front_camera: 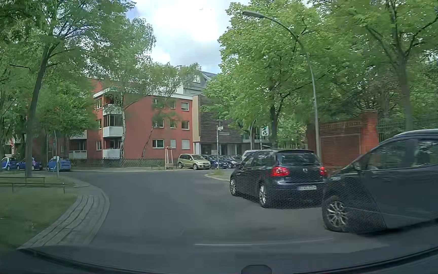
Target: Follow the waypoints while adhering to traffic rules and regulations
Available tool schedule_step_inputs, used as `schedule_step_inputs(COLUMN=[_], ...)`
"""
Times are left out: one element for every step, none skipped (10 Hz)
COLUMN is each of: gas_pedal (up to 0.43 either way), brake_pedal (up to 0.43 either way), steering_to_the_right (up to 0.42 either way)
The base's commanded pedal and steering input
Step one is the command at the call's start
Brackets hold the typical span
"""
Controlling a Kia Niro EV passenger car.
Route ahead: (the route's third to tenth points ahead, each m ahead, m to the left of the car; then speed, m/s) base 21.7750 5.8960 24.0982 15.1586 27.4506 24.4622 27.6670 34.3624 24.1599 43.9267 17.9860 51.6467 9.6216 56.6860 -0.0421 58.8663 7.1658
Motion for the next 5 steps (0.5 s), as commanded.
schedule_step_inputs(gas_pedal=[0.0, 0.0, 0.0, 0.0, 0.0], brake_pedal=[0.037, 0.073, 0.128, 0.165, 0.189], steering_to_the_right=[-0.17, -0.169, -0.168, -0.164, -0.158])
